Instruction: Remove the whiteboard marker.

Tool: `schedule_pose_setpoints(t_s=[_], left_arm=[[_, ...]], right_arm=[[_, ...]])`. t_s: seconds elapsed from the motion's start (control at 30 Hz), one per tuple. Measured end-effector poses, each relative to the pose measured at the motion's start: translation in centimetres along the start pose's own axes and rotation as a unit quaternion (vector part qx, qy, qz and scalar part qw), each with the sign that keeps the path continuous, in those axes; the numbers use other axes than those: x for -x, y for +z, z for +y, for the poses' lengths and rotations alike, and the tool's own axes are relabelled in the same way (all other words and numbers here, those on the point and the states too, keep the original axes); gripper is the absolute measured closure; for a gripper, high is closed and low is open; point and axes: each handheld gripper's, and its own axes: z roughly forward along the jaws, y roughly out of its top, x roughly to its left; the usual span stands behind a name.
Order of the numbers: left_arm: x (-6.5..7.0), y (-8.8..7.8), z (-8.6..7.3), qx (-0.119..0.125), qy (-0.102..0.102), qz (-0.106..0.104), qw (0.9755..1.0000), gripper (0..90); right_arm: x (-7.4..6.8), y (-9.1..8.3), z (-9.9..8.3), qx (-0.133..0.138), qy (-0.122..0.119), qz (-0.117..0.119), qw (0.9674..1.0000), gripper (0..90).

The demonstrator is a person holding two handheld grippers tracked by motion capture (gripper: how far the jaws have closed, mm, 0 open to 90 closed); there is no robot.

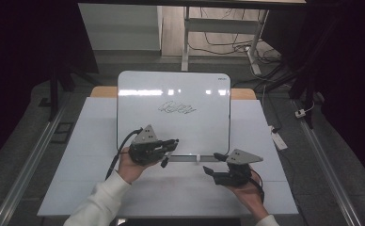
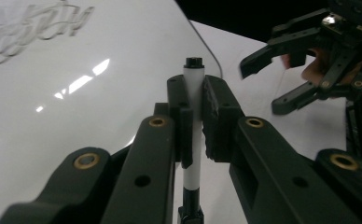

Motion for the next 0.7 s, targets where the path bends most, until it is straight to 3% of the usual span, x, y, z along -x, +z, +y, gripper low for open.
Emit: schedule_pose_setpoints(t_s=[0.27, 0.47, 0.63, 0.7], left_arm=[[1.0, 1.3, 0.3, -0.002, 0.006, -0.010, 0.9999, 81.9], [1.5, 1.6, 0.5, 0.001, 0.009, -0.010, 0.9999, 81.9], [1.8, 1.9, 0.7, 0.004, 0.007, -0.009, 0.9999, 81.9], [1.9, 2.0, 0.7, 0.001, 0.009, -0.005, 0.9999, 81.9]], right_arm=[[-2.4, 2.7, 1.8, -0.026, 0.020, 0.042, 0.9986, 37.3], [-3.5, 4.2, 2.5, -0.034, 0.027, 0.056, 0.9975, 38.8], [-3.9, 5.0, 2.9, -0.041, 0.033, 0.061, 0.9967, 41.3], [-4.0, 5.5, 3.1, -0.053, 0.050, 0.048, 0.9962, 44.7]])
